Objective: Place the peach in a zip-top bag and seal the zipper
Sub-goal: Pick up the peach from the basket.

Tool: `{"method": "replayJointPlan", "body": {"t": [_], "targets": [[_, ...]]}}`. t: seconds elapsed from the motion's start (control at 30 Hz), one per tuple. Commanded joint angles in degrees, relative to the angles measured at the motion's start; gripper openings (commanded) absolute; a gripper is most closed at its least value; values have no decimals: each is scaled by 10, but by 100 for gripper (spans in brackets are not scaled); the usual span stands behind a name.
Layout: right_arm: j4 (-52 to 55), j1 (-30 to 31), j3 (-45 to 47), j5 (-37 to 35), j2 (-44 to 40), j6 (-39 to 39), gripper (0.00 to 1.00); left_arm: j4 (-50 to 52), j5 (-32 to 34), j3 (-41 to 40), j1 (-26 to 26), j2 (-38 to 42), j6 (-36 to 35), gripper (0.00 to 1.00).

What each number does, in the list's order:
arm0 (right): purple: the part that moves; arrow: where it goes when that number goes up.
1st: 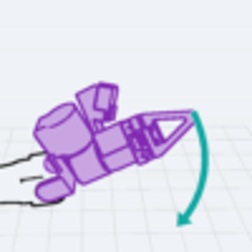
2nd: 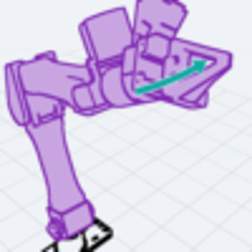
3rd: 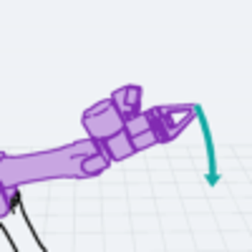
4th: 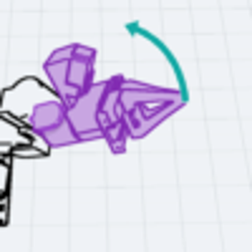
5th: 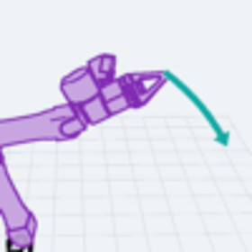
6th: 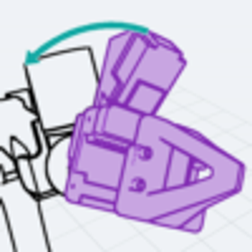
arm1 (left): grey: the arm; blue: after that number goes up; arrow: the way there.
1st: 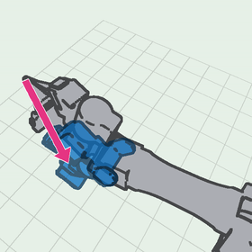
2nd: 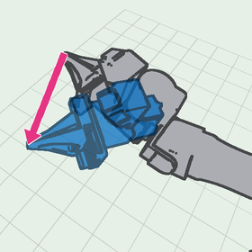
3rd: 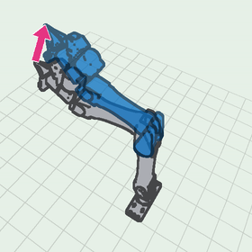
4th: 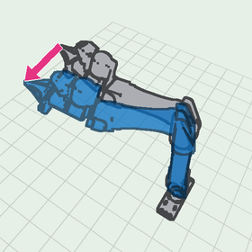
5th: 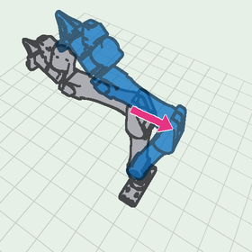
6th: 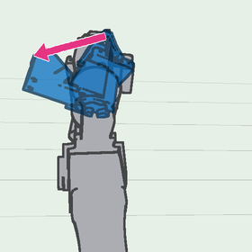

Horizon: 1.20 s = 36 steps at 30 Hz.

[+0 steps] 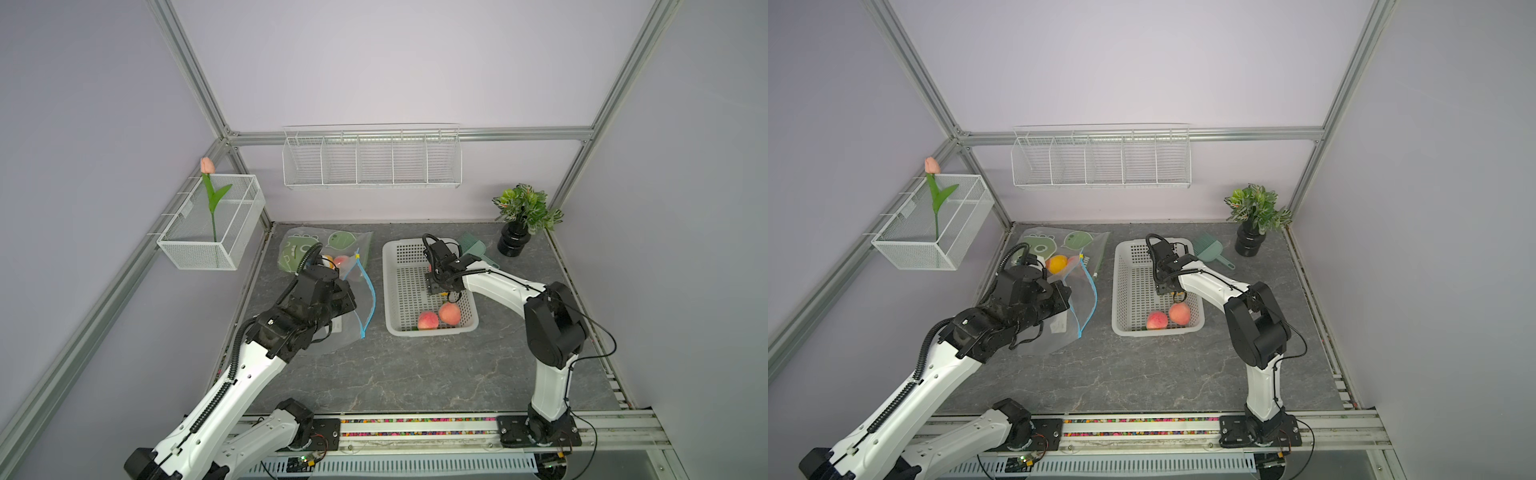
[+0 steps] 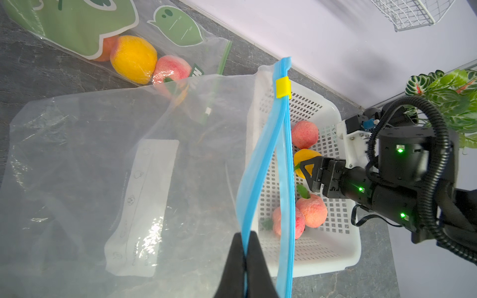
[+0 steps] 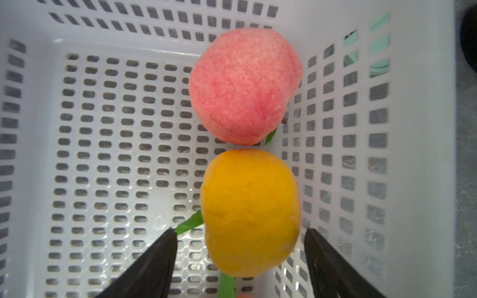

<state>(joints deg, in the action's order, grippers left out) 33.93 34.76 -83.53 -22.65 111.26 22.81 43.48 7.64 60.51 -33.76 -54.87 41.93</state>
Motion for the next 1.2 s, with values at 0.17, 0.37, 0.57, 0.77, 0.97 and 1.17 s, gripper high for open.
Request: {"method": "replayJointPlan", "body": {"t": [0.17,0.37,0.57,0.77,0.97,1.17], "targets": [[-18,-15,-30,-26,34,29,78,-2,6,-2,-1,4,-7,0],[-16,-25,-42,11,52,29,70,0,9,-2,-1,5,-10,0],[-31,-24,-26,56,19,16,64,-1,7,-1,-1,2,-11,0],[-105,-24,42,126,-91,3,60,-2,8,-2,-1,1,-11,0],[-164,-23,80,236,-190,-14,60,-5,5,0,-1,0,-10,0],[-240,-2,94,360,-261,-17,61,-11,0,-2,-1,-5,-8,0]]}}
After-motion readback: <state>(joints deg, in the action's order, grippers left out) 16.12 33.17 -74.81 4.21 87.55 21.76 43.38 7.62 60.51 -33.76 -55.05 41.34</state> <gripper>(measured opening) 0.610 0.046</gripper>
